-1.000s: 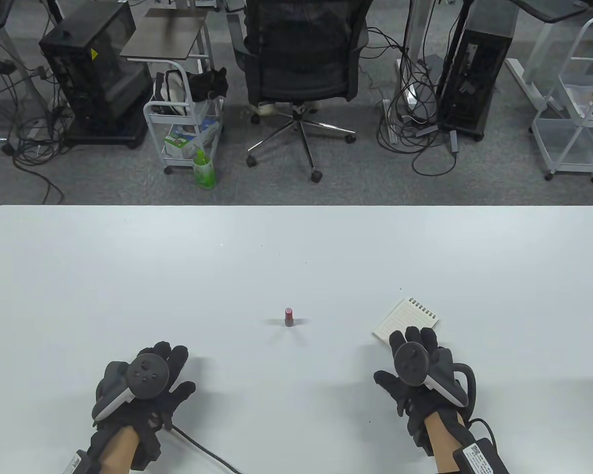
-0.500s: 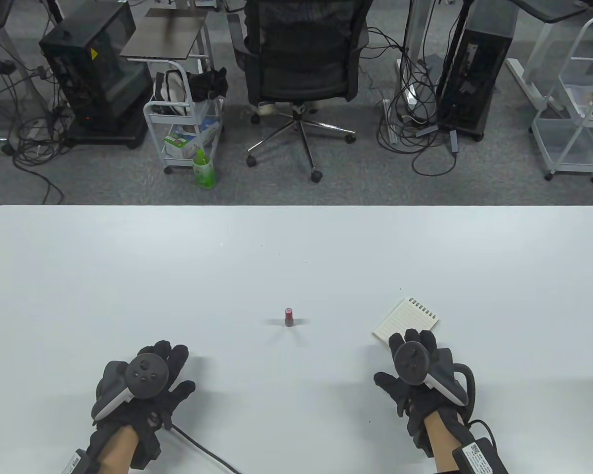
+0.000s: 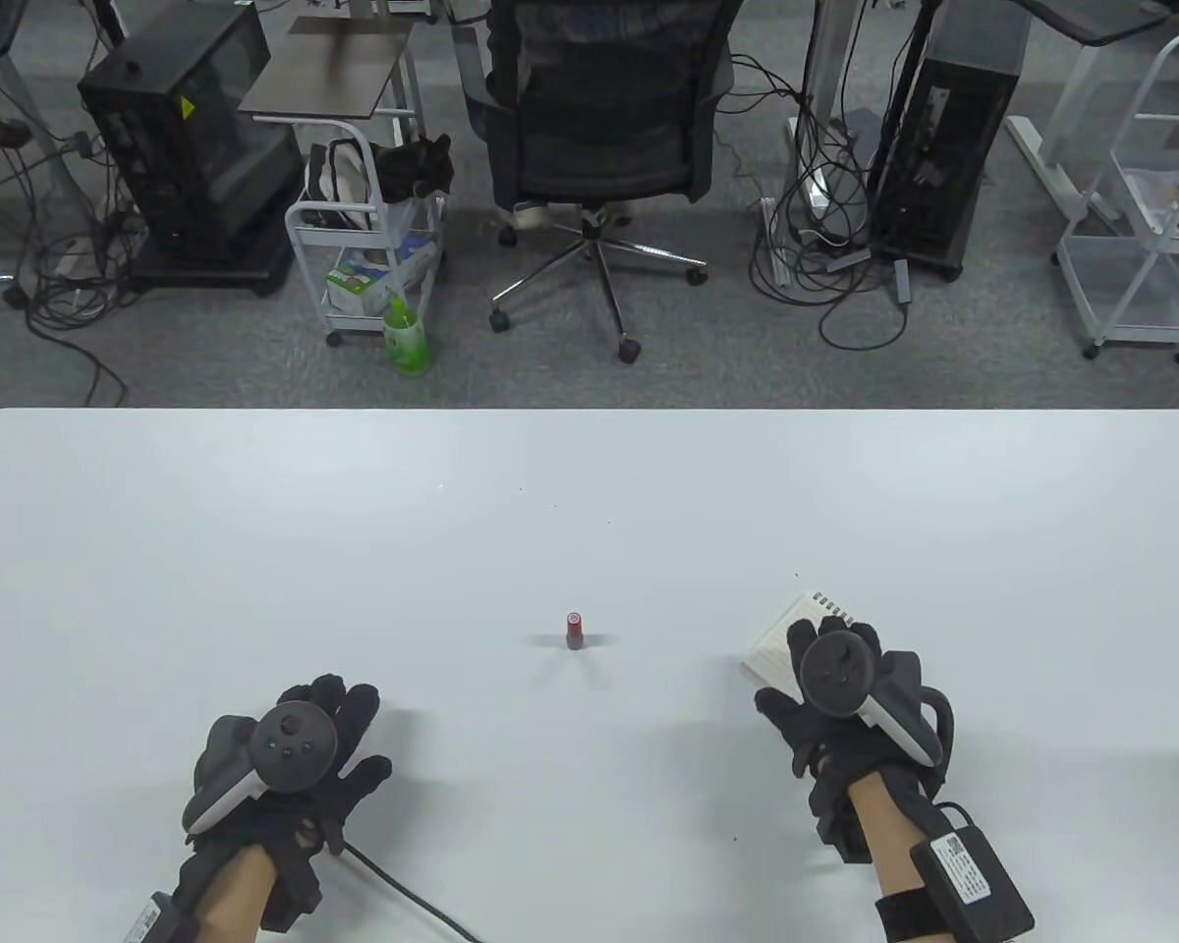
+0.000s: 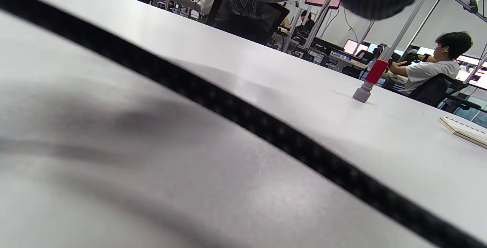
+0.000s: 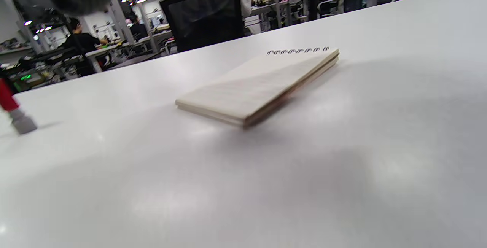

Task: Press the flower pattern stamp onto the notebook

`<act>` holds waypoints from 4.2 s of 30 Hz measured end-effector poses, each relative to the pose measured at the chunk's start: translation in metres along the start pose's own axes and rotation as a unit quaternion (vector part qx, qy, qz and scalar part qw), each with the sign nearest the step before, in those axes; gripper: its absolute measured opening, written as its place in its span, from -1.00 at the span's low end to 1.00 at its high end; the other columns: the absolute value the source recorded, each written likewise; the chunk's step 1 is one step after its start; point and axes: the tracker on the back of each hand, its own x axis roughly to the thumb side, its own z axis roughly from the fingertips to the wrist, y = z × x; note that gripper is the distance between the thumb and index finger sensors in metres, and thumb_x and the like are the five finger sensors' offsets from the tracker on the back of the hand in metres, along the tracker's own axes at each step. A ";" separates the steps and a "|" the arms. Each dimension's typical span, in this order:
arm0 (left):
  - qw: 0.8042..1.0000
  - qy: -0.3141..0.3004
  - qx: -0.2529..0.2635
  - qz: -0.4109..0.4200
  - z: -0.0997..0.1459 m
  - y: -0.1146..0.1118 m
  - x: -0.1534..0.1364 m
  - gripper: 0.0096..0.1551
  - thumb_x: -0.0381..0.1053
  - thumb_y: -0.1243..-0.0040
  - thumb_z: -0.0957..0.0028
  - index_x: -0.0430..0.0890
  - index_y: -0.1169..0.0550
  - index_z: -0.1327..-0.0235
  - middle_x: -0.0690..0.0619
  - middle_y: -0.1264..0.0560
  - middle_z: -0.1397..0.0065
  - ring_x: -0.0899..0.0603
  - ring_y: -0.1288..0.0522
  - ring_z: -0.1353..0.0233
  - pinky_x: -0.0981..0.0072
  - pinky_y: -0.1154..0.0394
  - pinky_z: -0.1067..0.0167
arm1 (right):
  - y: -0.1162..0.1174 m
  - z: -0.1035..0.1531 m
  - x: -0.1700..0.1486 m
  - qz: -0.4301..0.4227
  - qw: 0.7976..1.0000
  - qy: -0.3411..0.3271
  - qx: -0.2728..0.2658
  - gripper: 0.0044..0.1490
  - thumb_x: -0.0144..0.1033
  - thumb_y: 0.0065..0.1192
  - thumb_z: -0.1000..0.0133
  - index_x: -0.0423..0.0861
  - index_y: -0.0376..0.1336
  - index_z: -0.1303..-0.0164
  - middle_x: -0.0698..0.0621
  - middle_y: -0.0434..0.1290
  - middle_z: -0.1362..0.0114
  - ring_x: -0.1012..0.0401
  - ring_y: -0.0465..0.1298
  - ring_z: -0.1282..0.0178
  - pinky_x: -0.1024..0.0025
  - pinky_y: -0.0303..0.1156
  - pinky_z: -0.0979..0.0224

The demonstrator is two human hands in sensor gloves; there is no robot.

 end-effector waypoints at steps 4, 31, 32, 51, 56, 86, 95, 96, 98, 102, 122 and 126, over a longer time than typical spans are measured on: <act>1.000 0.000 -0.006 0.005 -0.001 -0.001 -0.005 -0.05 0.33 0.01 0.10 -0.02 -0.09 -0.54 -0.23 0.10 -0.63 -0.53 0.14 -0.58 -0.49 0.08 -0.36 | -0.011 -0.038 0.001 0.016 0.999 0.044 -0.026 -0.05 0.04 0.12 -0.02 0.04 -0.11 -0.58 -0.19 -0.18 -0.65 -0.22 -0.15 -0.68 -0.29 -0.03 -0.56; 1.000 0.003 -0.023 0.017 -0.008 -0.005 -0.018 -0.05 0.33 0.00 0.10 -0.03 -0.11 -0.54 -0.24 0.06 -0.63 -0.54 0.10 -0.57 -0.50 0.06 -0.36 | -0.003 -0.105 -0.030 0.100 0.987 0.128 0.019 -0.02 -0.21 0.53 0.17 -0.04 0.14 -0.47 -0.18 0.41 -0.32 -0.17 0.48 -0.30 -0.17 0.34 -0.37; 1.000 0.003 -0.022 0.017 -0.008 -0.005 -0.018 -0.05 0.33 0.00 0.10 -0.03 -0.11 -0.54 -0.24 0.06 -0.63 -0.54 0.10 -0.57 -0.50 0.06 -0.35 | -0.002 -0.105 -0.030 0.093 0.987 0.130 0.018 0.00 -0.22 0.53 0.17 -0.06 0.13 -0.48 -0.20 0.40 -0.31 -0.18 0.47 -0.29 -0.18 0.33 -0.37; 0.999 -0.018 -0.026 0.007 -0.006 -0.006 -0.009 -0.05 0.33 0.01 0.10 -0.02 -0.11 -0.54 -0.23 0.05 -0.63 -0.53 0.07 -0.58 -0.49 0.03 -0.35 | -0.033 -0.078 -0.032 -0.151 0.984 0.093 -0.001 -0.06 -0.34 0.61 0.23 -0.14 0.25 -0.40 -0.13 0.50 -0.16 -0.10 0.59 -0.09 -0.21 0.43 -0.22; 0.999 -0.021 -0.037 0.015 -0.007 -0.007 -0.009 -0.06 0.33 0.01 0.09 -0.03 -0.12 -0.54 -0.23 0.04 -0.63 -0.53 0.05 -0.58 -0.50 0.01 -0.35 | -0.058 -0.046 0.015 -0.135 0.991 -0.011 -0.011 -0.10 -0.37 0.59 0.20 -0.14 0.26 -0.39 -0.14 0.50 -0.17 -0.02 0.68 0.00 -0.15 0.50 -0.17; 0.998 -0.039 -0.049 0.026 -0.008 -0.007 -0.002 -0.06 0.33 0.01 0.09 -0.03 -0.13 -0.53 -0.24 0.02 -0.63 -0.54 0.03 -0.58 -0.51 0.00 -0.35 | 0.066 -0.015 0.185 0.023 0.973 -0.197 0.115 -0.19 -0.43 0.48 0.11 -0.06 0.24 -0.41 -0.16 0.45 -0.30 -0.13 0.62 -0.21 -0.23 0.40 -0.30; 0.997 -0.042 -0.056 0.022 -0.008 -0.006 0.001 -0.07 0.33 0.01 0.09 -0.03 -0.13 -0.53 -0.24 0.01 -0.63 -0.54 0.03 -0.58 -0.50 0.00 -0.35 | 0.047 -0.017 0.190 0.013 0.974 -0.201 0.102 -0.23 -0.27 0.46 0.09 -0.05 0.29 -0.38 -0.16 0.48 -0.28 -0.13 0.62 -0.19 -0.19 0.41 -0.28; 0.997 -0.042 -0.056 0.021 -0.008 -0.006 0.001 -0.07 0.33 0.01 0.09 -0.03 -0.13 -0.54 -0.24 0.01 -0.63 -0.53 0.00 -0.57 -0.50 0.00 -0.35 | 0.040 -0.018 0.192 0.007 0.976 -0.201 0.085 -0.26 -0.25 0.47 0.09 -0.05 0.31 -0.35 -0.15 0.51 -0.24 -0.11 0.64 -0.14 -0.16 0.43 -0.25; 0.997 -0.043 -0.056 0.020 -0.009 -0.006 0.002 -0.07 0.33 0.01 0.09 -0.03 -0.13 -0.54 -0.24 0.02 -0.63 -0.53 0.00 -0.57 -0.51 0.00 -0.35 | 0.029 -0.018 0.196 -0.008 0.978 -0.205 0.025 -0.30 -0.20 0.46 0.09 -0.04 0.36 -0.30 -0.13 0.55 -0.19 -0.07 0.68 -0.06 -0.10 0.48 -0.19; 0.997 -0.043 -0.057 0.023 -0.009 -0.006 0.001 -0.07 0.33 0.01 0.09 -0.03 -0.13 -0.54 -0.24 0.01 -0.63 -0.54 0.03 -0.58 -0.51 0.00 -0.35 | 0.017 -0.025 0.209 0.028 0.979 -0.181 -0.090 -0.28 -0.17 0.47 0.10 -0.03 0.35 -0.31 -0.14 0.54 -0.20 -0.07 0.67 -0.03 -0.08 0.48 -0.18; 0.997 -0.054 -0.060 0.019 -0.009 -0.005 0.003 -0.07 0.33 0.01 0.09 -0.03 -0.14 -0.53 -0.24 0.00 -0.63 -0.53 0.00 -0.57 -0.51 0.00 -0.35 | 0.045 -0.062 0.230 0.175 0.972 -0.133 -0.077 -0.42 -0.21 0.50 0.12 0.01 0.47 -0.14 -0.12 0.60 -0.08 0.03 0.71 0.15 -0.04 0.53 -0.11; 0.997 -0.054 -0.058 0.022 -0.009 -0.006 0.003 -0.07 0.33 0.01 0.09 -0.04 -0.15 -0.53 -0.24 -0.01 -0.63 -0.54 0.00 -0.57 -0.51 0.00 -0.34 | 0.020 -0.044 0.225 0.135 0.972 -0.162 -0.100 -0.42 -0.24 0.53 0.15 -0.02 0.48 -0.12 -0.13 0.61 -0.07 0.04 0.73 0.17 -0.02 0.55 -0.07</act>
